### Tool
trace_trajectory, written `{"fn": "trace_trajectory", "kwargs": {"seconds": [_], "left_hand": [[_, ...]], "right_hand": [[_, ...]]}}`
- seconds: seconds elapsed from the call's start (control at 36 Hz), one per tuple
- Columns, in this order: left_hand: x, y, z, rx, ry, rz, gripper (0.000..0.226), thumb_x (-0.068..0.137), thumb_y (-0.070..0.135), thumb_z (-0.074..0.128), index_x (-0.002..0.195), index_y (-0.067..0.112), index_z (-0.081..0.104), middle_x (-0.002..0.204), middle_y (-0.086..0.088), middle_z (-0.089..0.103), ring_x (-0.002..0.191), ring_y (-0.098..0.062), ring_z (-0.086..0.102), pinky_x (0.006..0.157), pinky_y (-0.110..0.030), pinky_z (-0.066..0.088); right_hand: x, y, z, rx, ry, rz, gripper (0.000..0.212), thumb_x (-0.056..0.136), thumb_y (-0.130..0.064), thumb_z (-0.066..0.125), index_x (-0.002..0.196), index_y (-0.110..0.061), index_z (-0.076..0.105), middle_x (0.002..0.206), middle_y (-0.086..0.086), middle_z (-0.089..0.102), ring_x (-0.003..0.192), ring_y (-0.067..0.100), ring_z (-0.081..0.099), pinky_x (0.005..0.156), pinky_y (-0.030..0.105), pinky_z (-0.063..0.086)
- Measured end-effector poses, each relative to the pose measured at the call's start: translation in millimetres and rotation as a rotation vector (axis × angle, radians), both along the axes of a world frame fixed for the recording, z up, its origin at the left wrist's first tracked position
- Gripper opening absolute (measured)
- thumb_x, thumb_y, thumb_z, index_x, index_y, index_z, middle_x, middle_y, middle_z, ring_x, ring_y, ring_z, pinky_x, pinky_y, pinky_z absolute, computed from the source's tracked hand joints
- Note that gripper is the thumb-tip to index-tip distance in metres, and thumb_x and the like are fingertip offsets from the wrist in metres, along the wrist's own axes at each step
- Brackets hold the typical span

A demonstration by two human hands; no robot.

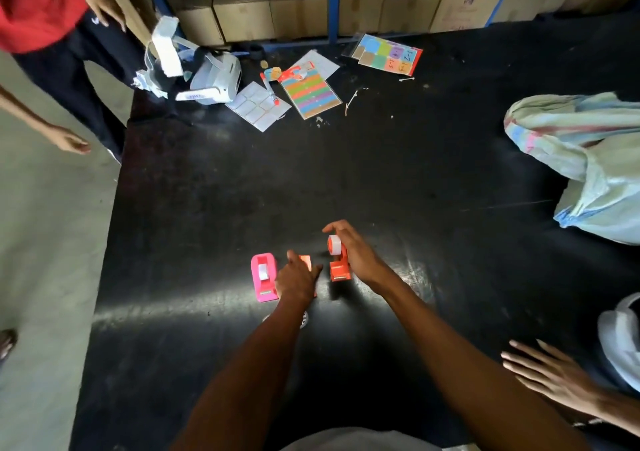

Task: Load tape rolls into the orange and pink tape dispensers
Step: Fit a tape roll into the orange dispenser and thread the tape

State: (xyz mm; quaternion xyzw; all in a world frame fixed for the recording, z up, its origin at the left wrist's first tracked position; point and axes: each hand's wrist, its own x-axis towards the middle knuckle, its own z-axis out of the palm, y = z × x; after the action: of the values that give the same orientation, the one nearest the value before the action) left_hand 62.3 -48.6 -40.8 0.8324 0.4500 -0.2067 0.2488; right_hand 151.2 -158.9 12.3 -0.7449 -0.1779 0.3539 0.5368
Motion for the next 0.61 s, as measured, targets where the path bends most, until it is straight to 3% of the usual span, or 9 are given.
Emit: {"fn": "trace_trajectory", "kwargs": {"seconds": [0.11, 0.17, 0.22, 0.28, 0.36, 0.44, 0.53, 0.61], "left_hand": [[1.3, 1.2, 5.1, -0.029, -0.024, 0.04, 0.08, 0.093, 0.058, 0.054, 0.146, 0.005, 0.025, 0.129, -0.023, 0.063, 0.12, -0.041, 0.062, 0.097, -0.048, 0.05], [1.1, 0.7, 10.2, -0.012, -0.05, 0.028, 0.077, 0.097, 0.055, 0.049, 0.148, 0.003, 0.024, 0.131, -0.024, 0.062, 0.122, -0.042, 0.061, 0.097, -0.049, 0.05], [0.0, 2.0, 16.8, 0.014, -0.126, 0.031, 0.069, 0.1, 0.051, 0.043, 0.146, 0.001, 0.028, 0.127, -0.026, 0.064, 0.119, -0.044, 0.061, 0.095, -0.05, 0.05], [-0.8, 5.4, 25.1, -0.02, -0.282, 0.04, 0.052, 0.103, 0.043, 0.041, 0.132, 0.0, 0.042, 0.117, -0.029, 0.067, 0.113, -0.047, 0.063, 0.089, -0.049, 0.05], [-3.2, 12.4, 42.4, -0.24, -0.538, 0.048, 0.027, 0.104, 0.032, 0.045, 0.092, 0.01, 0.054, 0.096, -0.026, 0.07, 0.089, -0.043, 0.068, 0.08, -0.047, 0.052], [-8.2, 15.8, 64.5, -0.578, -0.69, 0.141, 0.024, 0.104, 0.029, 0.047, 0.093, 0.014, 0.061, 0.08, -0.01, 0.063, 0.056, -0.022, 0.062, 0.054, -0.034, 0.05], [-15.8, 14.8, 81.2, -0.809, -0.704, 0.11, 0.02, 0.102, 0.033, 0.051, 0.099, 0.023, 0.068, 0.09, 0.004, 0.069, 0.07, -0.01, 0.07, 0.062, -0.025, 0.058], [-22.7, 8.0, 91.4, -0.894, -0.701, 0.038, 0.014, 0.098, 0.033, 0.059, 0.101, 0.029, 0.072, 0.09, 0.009, 0.075, 0.086, -0.012, 0.075, 0.073, -0.028, 0.062]], "right_hand": [[-2.2, 2.8, -3.0, -0.009, -0.031, -0.036, 0.034, 0.101, -0.04, 0.027, 0.105, -0.033, 0.06, 0.093, -0.023, 0.059, 0.076, -0.008, 0.054, 0.07, 0.013, 0.046], [-4.1, 4.5, -5.4, -0.025, -0.048, -0.066, 0.033, 0.1, -0.042, 0.028, 0.102, -0.036, 0.06, 0.085, -0.025, 0.058, 0.073, -0.004, 0.055, 0.071, 0.021, 0.048], [-6.0, 5.9, -8.1, -0.042, -0.1, -0.087, 0.033, 0.101, -0.041, 0.027, 0.102, -0.037, 0.06, 0.089, -0.024, 0.06, 0.077, -0.003, 0.056, 0.075, 0.025, 0.047], [-8.4, 5.0, -9.4, -0.06, -0.158, -0.091, 0.033, 0.101, -0.039, 0.026, 0.102, -0.038, 0.059, 0.097, -0.025, 0.061, 0.084, -0.009, 0.056, 0.077, 0.02, 0.043], [-12.9, 1.5, -9.5, -0.064, -0.196, -0.098, 0.033, 0.1, -0.039, 0.026, 0.102, -0.036, 0.059, 0.1, -0.028, 0.061, 0.089, -0.013, 0.055, 0.077, 0.01, 0.039], [-18.2, -3.7, -6.1, -0.039, -0.246, -0.108, 0.034, 0.099, -0.039, 0.026, 0.103, -0.032, 0.059, 0.098, -0.022, 0.062, 0.092, -0.013, 0.055, 0.077, 0.001, 0.037], [-22.4, -9.5, -3.2, -0.045, -0.241, -0.1, 0.034, 0.101, -0.04, 0.025, 0.105, -0.033, 0.058, 0.1, -0.017, 0.064, 0.093, -0.009, 0.058, 0.08, 0.007, 0.04], [-26.1, -12.7, -0.1, -0.035, -0.227, -0.113, 0.033, 0.102, -0.038, 0.026, 0.102, -0.029, 0.058, 0.098, -0.011, 0.064, 0.09, -0.004, 0.059, 0.082, 0.019, 0.044]]}}
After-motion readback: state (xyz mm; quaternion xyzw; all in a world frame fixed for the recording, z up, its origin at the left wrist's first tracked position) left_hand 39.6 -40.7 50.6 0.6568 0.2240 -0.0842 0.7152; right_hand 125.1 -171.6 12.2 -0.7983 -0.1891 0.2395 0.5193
